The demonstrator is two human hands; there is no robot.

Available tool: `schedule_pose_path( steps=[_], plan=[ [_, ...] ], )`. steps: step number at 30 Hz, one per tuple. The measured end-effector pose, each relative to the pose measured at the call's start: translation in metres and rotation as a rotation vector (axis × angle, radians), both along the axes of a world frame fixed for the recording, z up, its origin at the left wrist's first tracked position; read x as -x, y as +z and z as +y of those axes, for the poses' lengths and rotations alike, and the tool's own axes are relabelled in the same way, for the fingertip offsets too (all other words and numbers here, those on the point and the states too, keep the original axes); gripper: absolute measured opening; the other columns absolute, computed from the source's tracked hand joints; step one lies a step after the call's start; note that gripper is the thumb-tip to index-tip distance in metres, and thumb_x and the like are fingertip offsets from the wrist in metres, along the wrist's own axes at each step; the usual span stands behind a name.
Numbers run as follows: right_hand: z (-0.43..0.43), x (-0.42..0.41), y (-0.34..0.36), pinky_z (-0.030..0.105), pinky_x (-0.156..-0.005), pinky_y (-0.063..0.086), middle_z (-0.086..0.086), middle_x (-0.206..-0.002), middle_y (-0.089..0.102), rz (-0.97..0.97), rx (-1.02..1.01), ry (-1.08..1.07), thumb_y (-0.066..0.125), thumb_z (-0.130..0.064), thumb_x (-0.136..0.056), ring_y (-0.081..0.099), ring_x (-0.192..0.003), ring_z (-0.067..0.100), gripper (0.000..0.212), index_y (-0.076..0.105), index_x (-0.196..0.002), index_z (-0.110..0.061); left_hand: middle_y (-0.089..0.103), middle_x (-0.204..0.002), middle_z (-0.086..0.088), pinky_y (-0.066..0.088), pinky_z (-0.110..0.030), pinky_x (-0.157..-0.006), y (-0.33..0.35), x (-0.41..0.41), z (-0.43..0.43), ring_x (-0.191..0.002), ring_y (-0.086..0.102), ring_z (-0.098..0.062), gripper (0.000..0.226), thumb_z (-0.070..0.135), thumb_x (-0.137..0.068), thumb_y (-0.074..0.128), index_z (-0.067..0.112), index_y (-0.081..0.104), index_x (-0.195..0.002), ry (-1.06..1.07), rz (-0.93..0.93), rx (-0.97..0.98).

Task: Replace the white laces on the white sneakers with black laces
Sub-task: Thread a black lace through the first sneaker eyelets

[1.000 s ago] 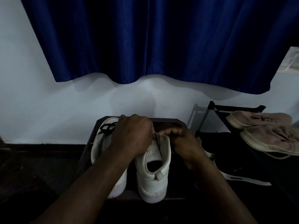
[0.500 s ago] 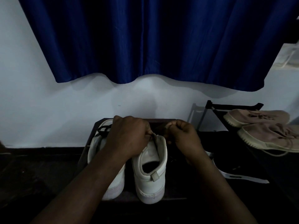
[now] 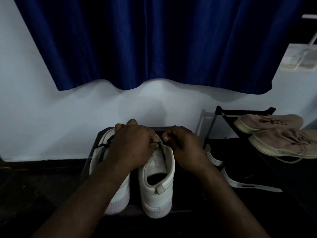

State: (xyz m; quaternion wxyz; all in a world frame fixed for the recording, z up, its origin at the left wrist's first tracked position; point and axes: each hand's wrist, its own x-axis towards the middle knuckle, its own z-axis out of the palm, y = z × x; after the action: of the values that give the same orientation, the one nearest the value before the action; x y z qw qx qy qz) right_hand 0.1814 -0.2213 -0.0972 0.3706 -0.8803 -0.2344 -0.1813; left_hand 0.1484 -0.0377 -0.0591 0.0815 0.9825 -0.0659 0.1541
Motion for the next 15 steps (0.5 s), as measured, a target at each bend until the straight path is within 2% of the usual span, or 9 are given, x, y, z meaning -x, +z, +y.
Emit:
schedule_pose_path(
  steps=[3,6,8,10,11,12,15],
  plan=[
    [-0.006,0.003,0.007,0.023,-0.08,0.049,-0.004,-0.093,0.076,-0.029,0.109,0.063,0.061,-0.021,-0.085,0.067,-0.09,0.013,0.019,0.079,-0.091,-0.018,0.068,-0.09,0.02,0.033,-0.041,-0.1,0.0,0.0,0.0,-0.11,0.046,-0.01,0.01,0.048,-0.089,0.065,0.039,0.068,-0.088,0.007,0.009,-0.005],
    [-0.012,0.006,0.011,0.025,-0.088,0.05,-0.003,-0.109,0.076,0.043,0.215,0.111,0.066,-0.014,-0.089,0.065,-0.105,0.013,0.019,0.081,-0.098,-0.019,0.066,-0.085,0.02,0.03,-0.039,-0.1,0.0,0.0,0.0,-0.111,0.044,-0.009,0.01,0.048,-0.089,0.065,0.042,0.063,-0.082,0.009,0.004,0.005],
    [-0.015,0.005,0.011,0.025,-0.085,0.048,-0.01,-0.115,0.073,0.099,0.324,0.092,0.066,-0.015,-0.092,0.062,-0.111,0.011,0.02,0.079,-0.105,-0.025,0.067,-0.088,0.021,0.027,-0.038,-0.098,0.0,0.0,0.0,-0.111,0.043,-0.008,0.006,0.047,-0.088,0.065,0.042,0.067,-0.086,0.009,-0.001,0.006],
    [-0.013,0.006,0.01,0.024,-0.079,0.046,-0.011,-0.111,0.073,0.115,0.36,0.087,0.064,-0.016,-0.091,0.063,-0.105,0.009,0.018,0.077,-0.101,-0.024,0.068,-0.093,0.021,0.026,-0.038,-0.097,-0.001,0.0,0.0,-0.112,0.042,-0.009,0.009,0.047,-0.088,0.064,0.04,0.07,-0.09,0.013,-0.003,-0.01],
    [-0.012,0.005,0.009,0.023,-0.078,0.047,-0.008,-0.105,0.074,0.156,0.267,0.094,0.063,-0.013,-0.091,0.064,-0.098,0.007,0.016,0.077,-0.096,-0.02,0.069,-0.095,0.021,0.027,-0.038,-0.097,-0.002,0.0,0.0,-0.112,0.042,-0.009,0.012,0.048,-0.087,0.064,0.039,0.071,-0.092,0.016,-0.002,-0.021],
    [-0.012,0.005,0.008,0.022,-0.076,0.048,-0.003,-0.097,0.074,0.284,0.074,0.102,0.062,-0.006,-0.094,0.064,-0.087,0.007,0.015,0.075,-0.091,-0.014,0.069,-0.095,0.022,0.028,-0.039,-0.097,-0.002,0.0,0.001,-0.112,0.041,-0.009,0.015,0.049,-0.087,0.064,0.039,0.072,-0.094,0.019,0.002,-0.028],
    [-0.011,0.005,0.009,0.023,-0.066,0.052,0.008,-0.08,0.064,0.764,-0.786,0.215,0.052,0.007,-0.098,0.058,-0.062,0.012,0.024,0.066,-0.085,-0.006,0.069,-0.096,0.022,0.026,-0.038,-0.099,-0.004,0.0,0.002,-0.113,0.04,-0.009,0.017,0.051,-0.089,0.064,0.04,0.074,-0.098,0.014,0.013,-0.021]
  ],
)
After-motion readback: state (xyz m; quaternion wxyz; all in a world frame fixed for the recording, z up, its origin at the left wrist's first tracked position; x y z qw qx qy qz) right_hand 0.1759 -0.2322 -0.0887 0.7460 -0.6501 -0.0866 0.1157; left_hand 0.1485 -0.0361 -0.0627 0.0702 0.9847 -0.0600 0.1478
